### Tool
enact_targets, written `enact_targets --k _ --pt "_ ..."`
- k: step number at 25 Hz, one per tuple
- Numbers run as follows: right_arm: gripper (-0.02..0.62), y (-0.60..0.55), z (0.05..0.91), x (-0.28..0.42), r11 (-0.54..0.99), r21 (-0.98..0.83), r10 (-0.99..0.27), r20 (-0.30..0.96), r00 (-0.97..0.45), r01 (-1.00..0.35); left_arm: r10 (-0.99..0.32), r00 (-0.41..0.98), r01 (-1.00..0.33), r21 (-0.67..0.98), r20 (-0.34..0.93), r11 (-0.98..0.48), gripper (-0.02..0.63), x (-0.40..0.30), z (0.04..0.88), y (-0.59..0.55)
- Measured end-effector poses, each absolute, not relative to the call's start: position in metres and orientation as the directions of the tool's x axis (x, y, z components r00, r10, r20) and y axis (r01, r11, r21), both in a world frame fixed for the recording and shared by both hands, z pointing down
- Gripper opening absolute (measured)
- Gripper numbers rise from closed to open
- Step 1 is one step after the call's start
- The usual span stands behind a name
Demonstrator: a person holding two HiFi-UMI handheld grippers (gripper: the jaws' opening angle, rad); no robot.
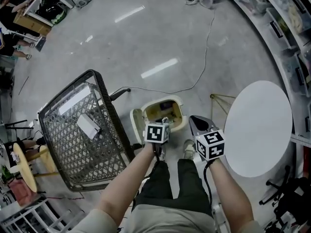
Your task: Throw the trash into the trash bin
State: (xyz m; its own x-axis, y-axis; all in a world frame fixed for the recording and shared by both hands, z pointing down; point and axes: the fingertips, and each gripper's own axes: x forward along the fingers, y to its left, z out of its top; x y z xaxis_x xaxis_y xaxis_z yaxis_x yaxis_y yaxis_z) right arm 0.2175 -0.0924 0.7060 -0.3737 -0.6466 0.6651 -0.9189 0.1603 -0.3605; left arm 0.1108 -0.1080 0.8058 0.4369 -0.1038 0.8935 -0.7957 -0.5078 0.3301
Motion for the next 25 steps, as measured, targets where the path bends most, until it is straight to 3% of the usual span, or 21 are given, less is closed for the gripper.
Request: enact_targets --k 5,10,18,25 --pt "0.003 -0.090 0.749 0.221 0.158 -0.371 -0.625 0.680 -0.383 -0.915 -0.123 0.407 -0.838 0.316 0.905 -0.445 0.089 0.109 0.849 -0.113" --pt "0.003 -0.083 0.775 0.221 0.171 -0.367 -0.605 0.693 -0.392 -0.914 -0.128 0.383 -0.872 0.312 0.915 -0.378 0.236 0.100 0.877 -0.111" --pt "0.003 -0.078 0.746 0.227 0.184 -0.338 -0.629 0.681 -0.375 -0.923 -0.184 0.476 -0.841 0.383 0.860 -0.382 0.238 0.110 0.831 -0.116" --pt "0.003 -0.087 0.653 0.233 0.203 -0.292 -0.712 0.611 -0.346 -0.935 -0.263 0.519 -0.750 0.286 0.813 -0.596 0.139 0.114 0.735 -0.131"
